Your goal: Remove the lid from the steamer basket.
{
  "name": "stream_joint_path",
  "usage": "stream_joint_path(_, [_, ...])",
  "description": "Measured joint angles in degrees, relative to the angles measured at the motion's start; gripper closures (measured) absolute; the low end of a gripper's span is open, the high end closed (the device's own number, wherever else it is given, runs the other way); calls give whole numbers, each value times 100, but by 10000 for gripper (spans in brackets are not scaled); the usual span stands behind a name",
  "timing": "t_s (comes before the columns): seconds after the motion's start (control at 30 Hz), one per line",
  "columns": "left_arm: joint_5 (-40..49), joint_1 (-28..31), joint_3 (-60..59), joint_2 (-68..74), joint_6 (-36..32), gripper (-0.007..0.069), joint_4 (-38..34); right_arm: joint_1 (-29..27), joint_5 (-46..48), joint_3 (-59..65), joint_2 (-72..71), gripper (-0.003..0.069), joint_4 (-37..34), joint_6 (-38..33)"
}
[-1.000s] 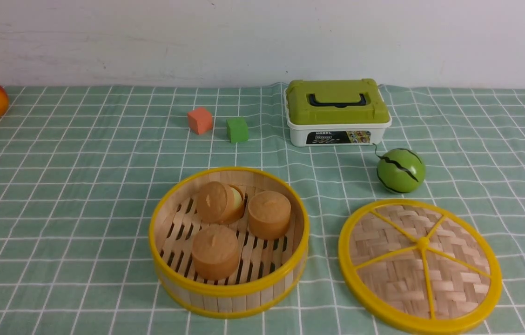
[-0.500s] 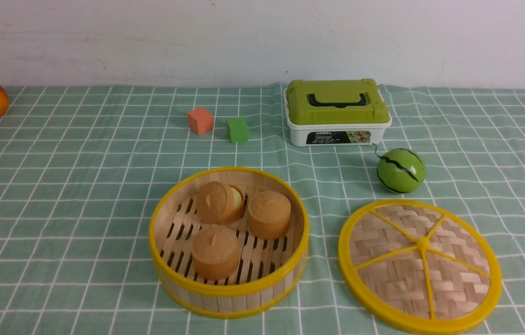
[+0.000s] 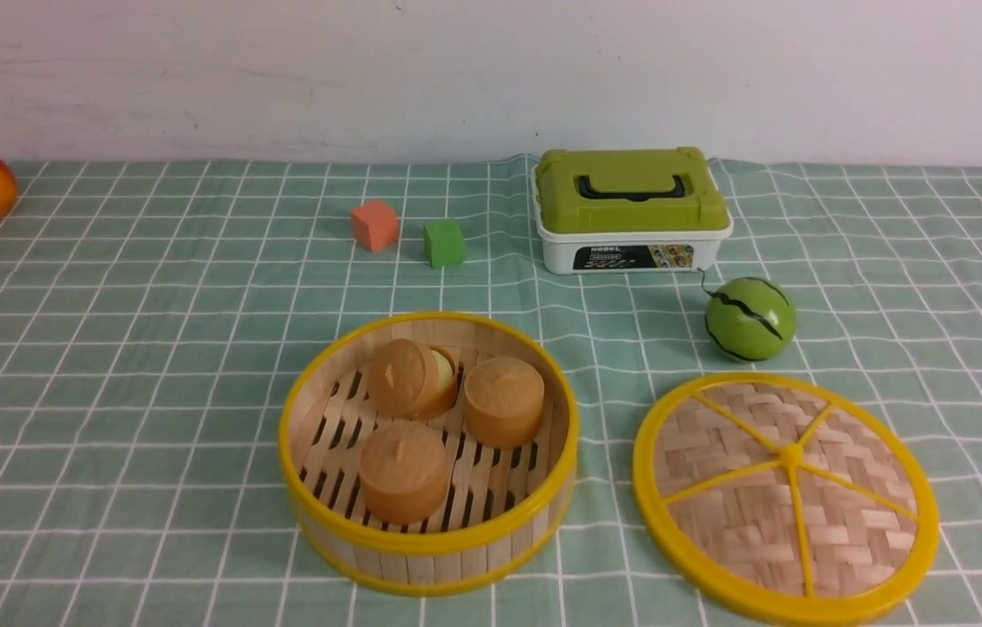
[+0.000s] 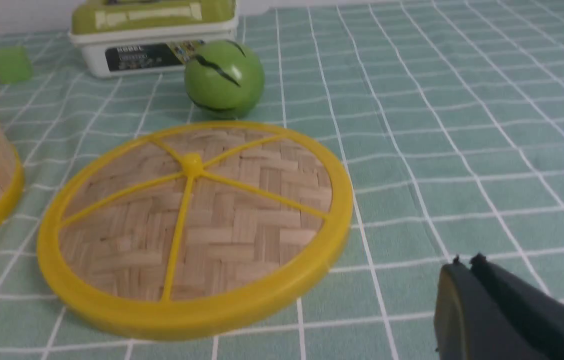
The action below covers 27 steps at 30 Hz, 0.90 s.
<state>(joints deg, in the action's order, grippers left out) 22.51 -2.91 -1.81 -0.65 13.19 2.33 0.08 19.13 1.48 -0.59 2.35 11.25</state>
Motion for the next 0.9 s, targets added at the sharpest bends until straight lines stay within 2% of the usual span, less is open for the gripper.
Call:
stream_joint_path(0.2, [0, 0, 0, 0, 0, 386, 0, 0, 277, -42, 0, 676, 22, 27])
stream_joint_path(0.9, [0, 0, 0, 0, 0, 386, 0, 0, 314, -48, 0, 666, 22, 27])
